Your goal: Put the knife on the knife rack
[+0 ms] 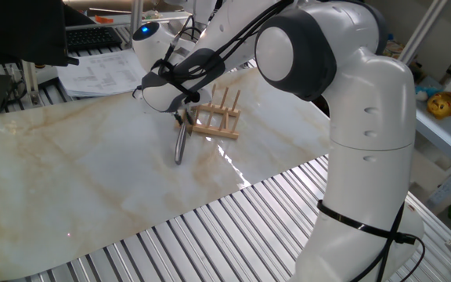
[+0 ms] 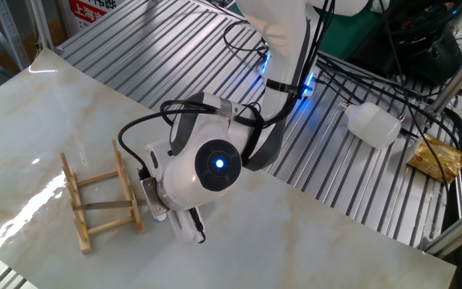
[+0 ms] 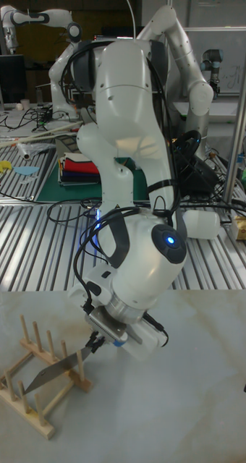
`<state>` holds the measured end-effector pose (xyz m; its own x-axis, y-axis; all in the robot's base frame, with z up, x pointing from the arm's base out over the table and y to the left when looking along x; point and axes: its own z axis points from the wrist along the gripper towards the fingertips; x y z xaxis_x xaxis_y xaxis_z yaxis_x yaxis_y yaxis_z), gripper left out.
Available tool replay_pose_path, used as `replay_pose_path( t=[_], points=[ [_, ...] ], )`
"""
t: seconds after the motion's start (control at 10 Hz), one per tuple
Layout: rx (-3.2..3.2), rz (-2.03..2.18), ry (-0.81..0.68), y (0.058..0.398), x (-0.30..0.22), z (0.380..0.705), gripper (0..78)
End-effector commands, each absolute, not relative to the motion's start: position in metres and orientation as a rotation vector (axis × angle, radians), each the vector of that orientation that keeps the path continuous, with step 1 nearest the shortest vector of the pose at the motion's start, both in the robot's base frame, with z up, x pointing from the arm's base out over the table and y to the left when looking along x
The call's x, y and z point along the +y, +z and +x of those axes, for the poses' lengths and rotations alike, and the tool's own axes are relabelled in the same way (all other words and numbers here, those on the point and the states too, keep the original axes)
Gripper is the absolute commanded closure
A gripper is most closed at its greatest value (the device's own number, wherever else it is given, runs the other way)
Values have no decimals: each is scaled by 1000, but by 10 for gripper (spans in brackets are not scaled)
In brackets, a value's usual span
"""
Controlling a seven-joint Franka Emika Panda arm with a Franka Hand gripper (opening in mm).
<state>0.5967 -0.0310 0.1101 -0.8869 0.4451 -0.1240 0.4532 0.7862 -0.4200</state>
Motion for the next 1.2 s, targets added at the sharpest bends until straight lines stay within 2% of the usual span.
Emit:
replay_pose_path(
  t=[0.1, 0.5, 0.6, 1.2],
  points=[
    [2945, 754, -696, 111, -31, 598, 764],
    [2945, 754, -696, 111, -31, 598, 764],
    [2829, 1006, -484, 135, -35, 613, 764],
    [2842, 1031, -440, 149, -45, 622, 764]
  ],
)
